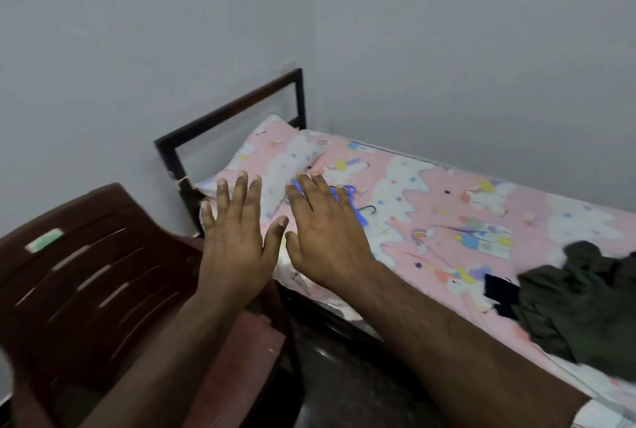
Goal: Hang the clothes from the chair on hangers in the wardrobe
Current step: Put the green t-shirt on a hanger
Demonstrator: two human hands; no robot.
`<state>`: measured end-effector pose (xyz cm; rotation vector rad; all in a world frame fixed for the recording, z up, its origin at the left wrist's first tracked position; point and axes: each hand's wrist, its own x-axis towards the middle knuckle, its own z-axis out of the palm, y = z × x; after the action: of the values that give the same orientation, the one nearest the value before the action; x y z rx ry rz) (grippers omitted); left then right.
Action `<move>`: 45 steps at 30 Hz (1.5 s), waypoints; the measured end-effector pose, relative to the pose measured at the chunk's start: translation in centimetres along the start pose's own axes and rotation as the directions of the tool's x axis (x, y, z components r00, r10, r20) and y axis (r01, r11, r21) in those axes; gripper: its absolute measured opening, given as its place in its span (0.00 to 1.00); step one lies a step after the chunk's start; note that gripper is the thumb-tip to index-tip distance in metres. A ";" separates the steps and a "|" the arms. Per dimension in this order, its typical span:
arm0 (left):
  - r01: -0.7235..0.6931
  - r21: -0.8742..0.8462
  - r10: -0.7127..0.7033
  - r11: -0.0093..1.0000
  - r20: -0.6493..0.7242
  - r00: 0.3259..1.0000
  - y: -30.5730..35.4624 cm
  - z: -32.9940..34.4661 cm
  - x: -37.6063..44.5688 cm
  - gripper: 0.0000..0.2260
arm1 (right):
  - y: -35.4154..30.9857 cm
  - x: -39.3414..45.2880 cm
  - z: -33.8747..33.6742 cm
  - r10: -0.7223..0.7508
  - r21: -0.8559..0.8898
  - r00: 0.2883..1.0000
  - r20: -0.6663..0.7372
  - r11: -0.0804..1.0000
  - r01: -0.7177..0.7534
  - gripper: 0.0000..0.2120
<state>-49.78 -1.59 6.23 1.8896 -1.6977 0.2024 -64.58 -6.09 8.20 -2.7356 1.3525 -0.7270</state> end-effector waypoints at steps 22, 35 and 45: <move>-0.465 -0.309 0.554 0.830 0.359 0.751 20.2 27.5 11.6 0.31 | 28.6 -7.7 0.8 0.716 -0.238 0.692 0.093 0.691 -0.682 0.34; -0.568 -0.365 0.672 0.738 0.473 0.569 36.8 40.4 14.0 0.33 | 46.6 -12.6 -1.2 0.863 -0.186 0.486 0.140 0.505 -0.843 0.32; -0.589 -0.486 0.758 0.645 0.508 0.410 45.9 48.7 16.6 0.30 | 56.0 -13.8 -1.1 0.943 -0.192 0.309 0.126 0.328 -0.925 0.30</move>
<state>-103.29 -41.60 -11.03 0.9820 -2.8134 -0.4509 -114.24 -30.62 -7.79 -1.3833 2.4819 -0.2128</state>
